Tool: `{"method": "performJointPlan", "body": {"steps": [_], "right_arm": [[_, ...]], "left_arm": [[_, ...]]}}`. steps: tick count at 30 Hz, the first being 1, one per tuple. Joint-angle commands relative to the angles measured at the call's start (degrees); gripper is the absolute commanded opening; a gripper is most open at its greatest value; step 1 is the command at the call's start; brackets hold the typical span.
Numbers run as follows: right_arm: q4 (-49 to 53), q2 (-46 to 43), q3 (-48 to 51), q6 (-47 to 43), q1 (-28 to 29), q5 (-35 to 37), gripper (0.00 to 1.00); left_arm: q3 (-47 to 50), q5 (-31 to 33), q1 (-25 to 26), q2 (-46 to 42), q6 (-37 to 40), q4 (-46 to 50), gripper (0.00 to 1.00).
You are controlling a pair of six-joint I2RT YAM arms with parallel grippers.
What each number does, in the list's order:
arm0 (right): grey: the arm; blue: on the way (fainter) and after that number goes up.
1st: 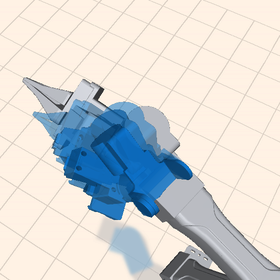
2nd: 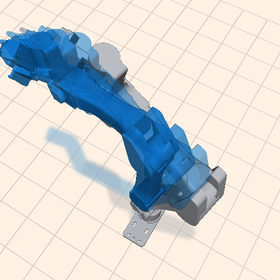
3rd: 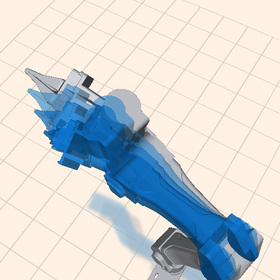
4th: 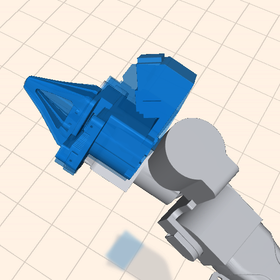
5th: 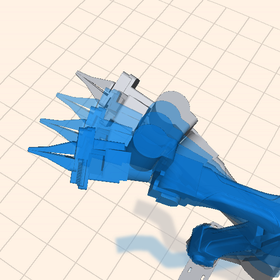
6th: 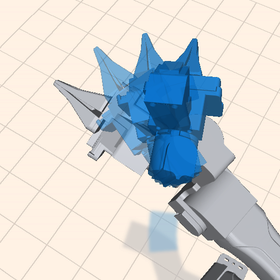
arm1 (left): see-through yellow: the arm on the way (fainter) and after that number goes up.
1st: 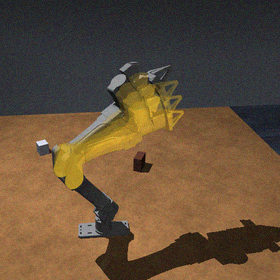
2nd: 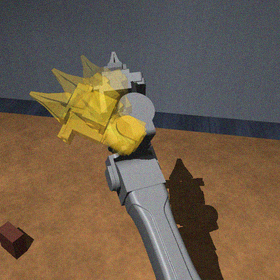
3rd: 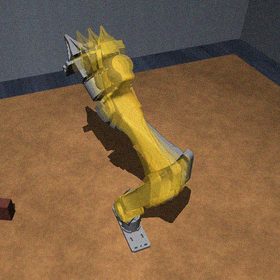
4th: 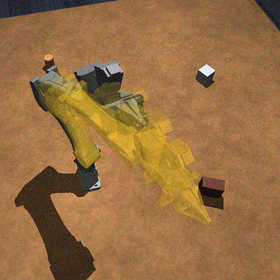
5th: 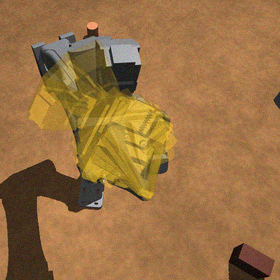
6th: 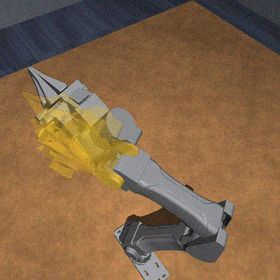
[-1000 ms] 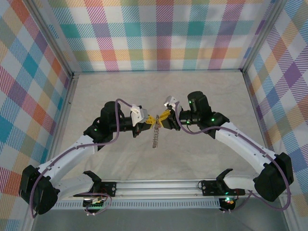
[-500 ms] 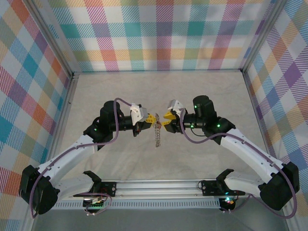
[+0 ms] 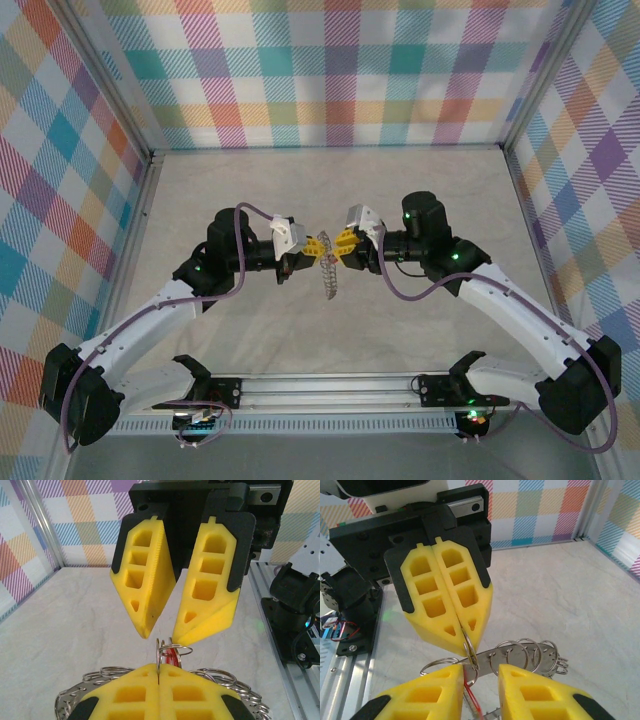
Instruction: Put the keys on the keyring
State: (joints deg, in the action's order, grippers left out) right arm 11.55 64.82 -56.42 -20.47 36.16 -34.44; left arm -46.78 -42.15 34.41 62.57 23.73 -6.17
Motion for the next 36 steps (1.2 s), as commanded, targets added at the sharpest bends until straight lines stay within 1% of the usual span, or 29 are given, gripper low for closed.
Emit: {"method": "performJointPlan", "body": {"steps": [1, 5, 8, 10, 18, 26, 30, 33, 34, 36], "right_arm": [[0.68, 0.48, -1.41, -1.94, -0.22, -3.28, 0.25], [0.64, 0.63, -1.16, -2.24, -0.13, -5.26, 0.24], [1.3, 0.69, -1.13, -2.68, -0.13, -4.79, 0.23], [1.85, 0.75, -1.17, -3.17, -0.13, -4.59, 0.2], [2.54, 0.57, -0.88, -3.88, -0.13, -5.14, 0.17], [2.48, 0.61, -0.71, -4.14, -0.13, -6.23, 0.14], [2.59, 0.68, -0.88, -4.36, -0.13, -6.61, 0.08], [3.51, 0.36, -0.88, -5.23, -0.15, -5.33, 0.06], [4.15, 0.23, -0.88, -5.72, -0.08, -4.76, 0.06], [6.09, -0.08, -1.34, -7.21, -0.13, -3.71, 0.06]], "left_arm": [[-2.59, -2.59, 0.56, -0.02, -0.34, -2.35, 0.0], [-2.86, -2.94, 0.56, 0.03, -0.82, -2.35, 0.0], [-2.72, -3.16, 0.52, 0.12, -1.38, -3.04, 0.0], [-2.85, -3.45, 0.56, 0.31, -1.79, -3.55, 0.0], [-2.85, -7.45, 0.65, 1.98, -4.2, -7.64, 0.0], [-4.0, -9.65, 1.42, 3.66, -4.72, -8.63, 0.0], [-4.44, -10.14, 1.8, 4.1, -4.84, -8.71, 0.0], [-5.47, -9.3, 1.8, 3.76, -1.94, -4.34, 0.01], [-6.2, -8.56, 1.8, 3.58, 0.42, -0.52, 0.04], [-7.9, -6.66, 1.8, 3.43, 5.11, 6.16, 0.08]]}}
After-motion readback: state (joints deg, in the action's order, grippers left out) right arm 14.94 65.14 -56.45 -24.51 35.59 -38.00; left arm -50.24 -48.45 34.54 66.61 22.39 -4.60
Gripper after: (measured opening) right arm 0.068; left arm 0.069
